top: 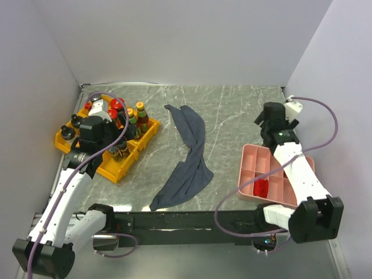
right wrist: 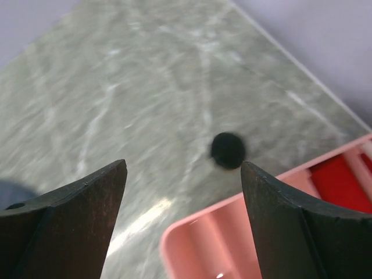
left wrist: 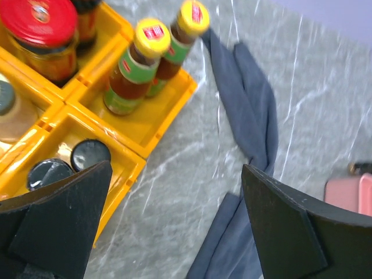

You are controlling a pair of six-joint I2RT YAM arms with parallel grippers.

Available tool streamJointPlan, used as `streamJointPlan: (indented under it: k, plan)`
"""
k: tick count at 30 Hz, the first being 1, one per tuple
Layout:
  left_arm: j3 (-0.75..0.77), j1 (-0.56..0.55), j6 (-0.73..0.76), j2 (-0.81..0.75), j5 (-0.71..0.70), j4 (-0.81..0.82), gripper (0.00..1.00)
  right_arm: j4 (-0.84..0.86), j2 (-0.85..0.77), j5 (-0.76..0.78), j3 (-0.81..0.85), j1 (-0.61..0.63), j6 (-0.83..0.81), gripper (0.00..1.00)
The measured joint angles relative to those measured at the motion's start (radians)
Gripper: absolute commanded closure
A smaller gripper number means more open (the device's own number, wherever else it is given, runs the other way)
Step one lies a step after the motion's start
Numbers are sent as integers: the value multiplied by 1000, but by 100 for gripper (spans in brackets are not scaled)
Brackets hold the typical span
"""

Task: Organize the condiment bottles
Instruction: Pick up the bottle from the center of the board.

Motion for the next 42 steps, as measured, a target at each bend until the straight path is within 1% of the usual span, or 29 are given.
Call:
streamJointPlan:
  k: [2,5,7,10,18,22,24,25,27,28,29,31,34,39,42]
  plan:
    - [-3,0,19,22,28,2,1,-1,32,-35,1,-92,-15,18]
    - [-3,0,40,49,58,5,1,4,86,-103,-5,-193,-26,20]
    - [-3,0,48,51,69,7,1,8,118,-149,-8,-229,-35,23]
    - [-3,0,58,48,84,16,1,10,168,-205,-9,-252,-52,25]
    - [-3,0,62,43,109,17,1,62,225,-288,-31,-257,-92,27]
    - [-3,0,62,38,114,21,1,76,253,-296,-42,-257,-100,34]
    - [-3,0,62,38,112,20,1,77,266,-295,-42,-257,-104,35]
    - [-3,0,62,38,109,19,1,78,271,-294,-42,-257,-104,39]
    - [-3,0,62,38,102,19,1,78,283,-291,-42,-257,-108,42]
    - [-3,0,61,38,98,19,1,78,286,-290,-42,-257,-109,47]
    - [-3,0,62,38,93,18,1,79,288,-287,-42,-257,-109,49]
    - [-3,0,61,38,84,18,1,80,289,-285,-42,-257,-113,53]
    - [-3,0,62,37,70,16,1,82,290,-280,-42,-256,-116,56]
    - [-3,0,61,18,25,12,1,80,290,-258,-40,-212,-127,57]
    - [-3,0,60,-23,-27,9,1,52,288,-256,-19,-133,-141,61]
